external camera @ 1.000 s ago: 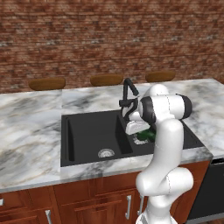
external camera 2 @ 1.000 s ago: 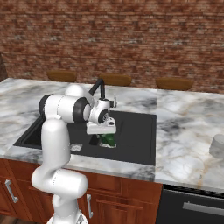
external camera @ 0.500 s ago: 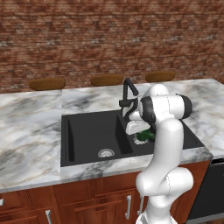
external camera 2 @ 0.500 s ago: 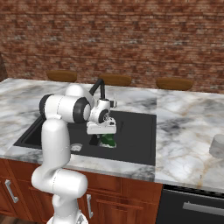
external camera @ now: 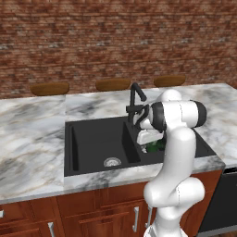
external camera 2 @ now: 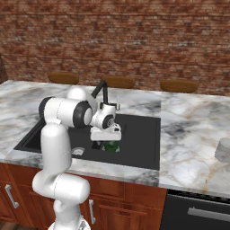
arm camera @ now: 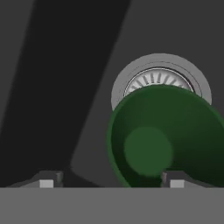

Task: Move any existing items from the left basin to the right basin for drying. Then move the glass cup from the counter to the left basin of the sink for washing.

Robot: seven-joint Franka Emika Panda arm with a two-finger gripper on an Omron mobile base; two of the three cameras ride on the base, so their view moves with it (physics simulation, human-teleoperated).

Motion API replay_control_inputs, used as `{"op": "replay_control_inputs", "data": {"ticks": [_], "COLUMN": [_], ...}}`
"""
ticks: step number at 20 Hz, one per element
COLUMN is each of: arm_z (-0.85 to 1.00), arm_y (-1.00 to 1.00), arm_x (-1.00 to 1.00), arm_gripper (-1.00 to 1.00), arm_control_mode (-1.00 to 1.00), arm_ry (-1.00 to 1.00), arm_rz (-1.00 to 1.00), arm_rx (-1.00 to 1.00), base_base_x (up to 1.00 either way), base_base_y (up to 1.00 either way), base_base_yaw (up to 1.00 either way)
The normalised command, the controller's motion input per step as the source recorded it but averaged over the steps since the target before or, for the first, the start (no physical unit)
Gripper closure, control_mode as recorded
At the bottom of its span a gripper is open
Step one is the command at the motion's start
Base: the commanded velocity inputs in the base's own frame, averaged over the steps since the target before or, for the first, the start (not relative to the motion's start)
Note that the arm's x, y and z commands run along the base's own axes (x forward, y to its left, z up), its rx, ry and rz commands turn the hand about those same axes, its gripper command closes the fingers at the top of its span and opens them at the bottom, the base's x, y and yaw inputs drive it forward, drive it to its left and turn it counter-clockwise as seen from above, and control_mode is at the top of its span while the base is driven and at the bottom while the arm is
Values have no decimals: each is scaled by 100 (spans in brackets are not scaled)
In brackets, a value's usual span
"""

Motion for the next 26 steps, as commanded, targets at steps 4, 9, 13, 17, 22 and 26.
{"op": "replay_control_inputs", "data": {"ticks": [4, 9, 13, 17, 22, 26], "arm_z": [1, 20, 48, 56, 54, 56], "arm_y": [-12, -4, 0, 0, -3, -8], "arm_x": [-40, -37, -30, -18, -15, -20], "arm_gripper": [-100, -100, -100, -100, -100, -100], "arm_control_mode": [-100, -100, -100, -100, -100, -100], "arm_ry": [-2, -8, -13, -16, -16, -16], "arm_rz": [0, 0, 0, 0, 0, -1], "arm_rx": [1, 1, 0, 0, 0, 0], "base_base_x": [0, 0, 0, 0, 0, 0], "base_base_y": [0, 0, 0, 0, 0, 0], "base_base_yaw": [0, 0, 0, 0, 0, 0]}}
